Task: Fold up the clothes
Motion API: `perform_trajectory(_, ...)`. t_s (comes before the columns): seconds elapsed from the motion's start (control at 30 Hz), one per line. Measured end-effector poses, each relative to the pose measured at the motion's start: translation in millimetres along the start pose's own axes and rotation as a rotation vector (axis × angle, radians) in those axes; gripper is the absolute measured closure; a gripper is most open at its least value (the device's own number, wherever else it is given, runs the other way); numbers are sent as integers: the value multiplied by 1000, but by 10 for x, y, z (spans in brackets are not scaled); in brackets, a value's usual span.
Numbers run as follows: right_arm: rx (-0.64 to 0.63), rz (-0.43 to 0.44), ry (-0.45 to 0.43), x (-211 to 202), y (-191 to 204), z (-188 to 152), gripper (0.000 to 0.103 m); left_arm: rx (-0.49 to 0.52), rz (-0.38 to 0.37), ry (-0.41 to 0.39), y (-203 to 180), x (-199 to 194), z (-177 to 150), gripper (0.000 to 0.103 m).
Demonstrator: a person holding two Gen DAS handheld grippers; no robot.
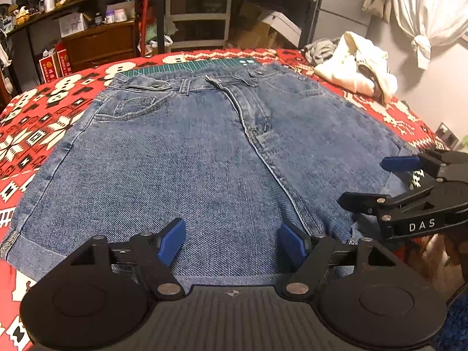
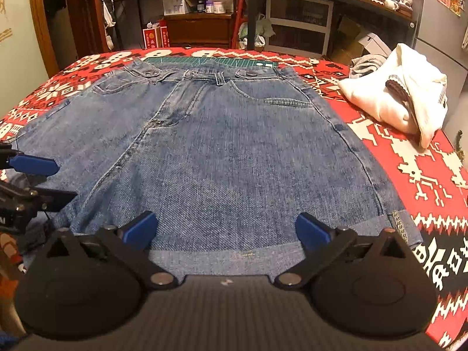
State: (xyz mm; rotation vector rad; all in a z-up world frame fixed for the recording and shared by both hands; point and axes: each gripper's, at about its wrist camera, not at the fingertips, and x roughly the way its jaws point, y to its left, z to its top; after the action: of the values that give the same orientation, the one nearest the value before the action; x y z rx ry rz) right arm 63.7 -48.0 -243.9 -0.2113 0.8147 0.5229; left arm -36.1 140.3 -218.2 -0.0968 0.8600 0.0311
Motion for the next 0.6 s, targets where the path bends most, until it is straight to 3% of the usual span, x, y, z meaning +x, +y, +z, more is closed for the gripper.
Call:
perform_trajectory(0.17, 0, 3, 25, 9, 2, 28, 0, -7, -11, 23, 16, -20, 2, 32)
perform_trajectory(0.6, 33, -18, 13, 22, 30, 37, 0, -228, -162, -27, 358, -59, 10, 31)
